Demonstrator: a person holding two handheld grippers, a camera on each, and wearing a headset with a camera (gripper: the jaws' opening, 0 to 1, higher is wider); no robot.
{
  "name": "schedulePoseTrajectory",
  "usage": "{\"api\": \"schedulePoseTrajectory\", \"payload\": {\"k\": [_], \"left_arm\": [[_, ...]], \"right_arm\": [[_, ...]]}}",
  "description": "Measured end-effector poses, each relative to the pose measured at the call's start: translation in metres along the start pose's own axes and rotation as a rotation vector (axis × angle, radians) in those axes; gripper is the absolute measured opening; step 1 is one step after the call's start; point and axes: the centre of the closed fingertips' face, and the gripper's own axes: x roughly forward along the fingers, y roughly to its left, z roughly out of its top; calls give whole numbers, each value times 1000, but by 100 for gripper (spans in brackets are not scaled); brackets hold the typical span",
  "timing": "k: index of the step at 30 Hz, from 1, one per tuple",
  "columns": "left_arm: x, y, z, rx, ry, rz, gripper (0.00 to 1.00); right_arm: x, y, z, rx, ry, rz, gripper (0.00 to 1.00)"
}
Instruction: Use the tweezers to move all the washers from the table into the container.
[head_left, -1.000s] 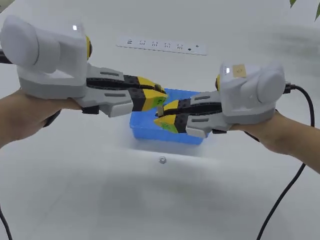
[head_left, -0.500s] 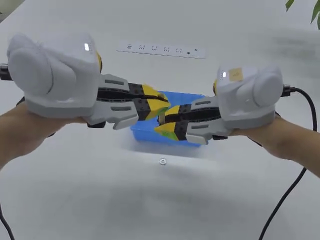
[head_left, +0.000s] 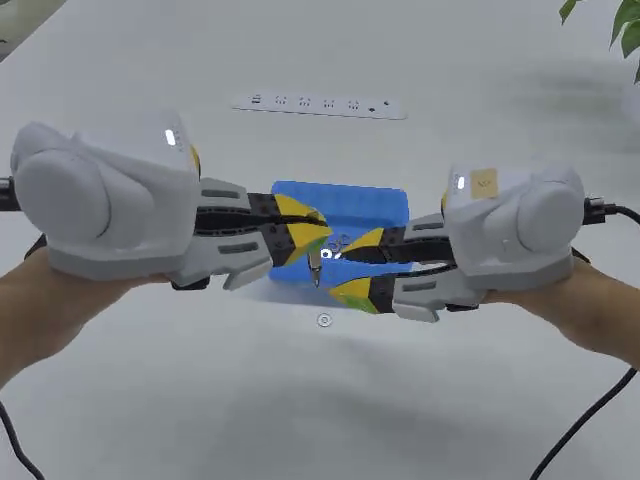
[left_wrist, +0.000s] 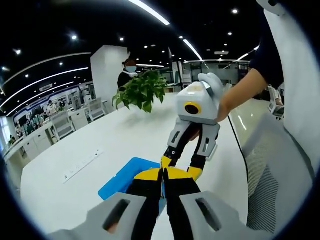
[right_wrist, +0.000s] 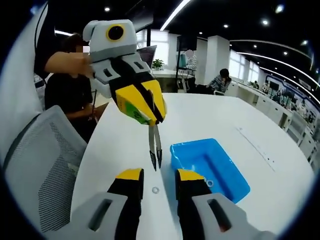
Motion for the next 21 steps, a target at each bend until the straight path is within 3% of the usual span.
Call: {"api": "schedulePoseTrajectory", "payload": {"k": [3,9,14,17,21], "left_arm": [[-1,-5,-12,10,18,-2,5],[-2,-9,-27,-10,9,-9,5],[0,-14,-30,0,-26,-43,5],[6,-16,-35,5,-34,-65,5],[11,-15,-37,-26,-64,-85,5]], "right_arm": [[-6,2,-4,5,1,-2,29],[-12,7,-14,-1,12,-16,35],[-15,10,-19,34,5,-27,41],[-17,14,-28,40,28,-22,44],[-20,19,-31,67,26,-24,47]]}}
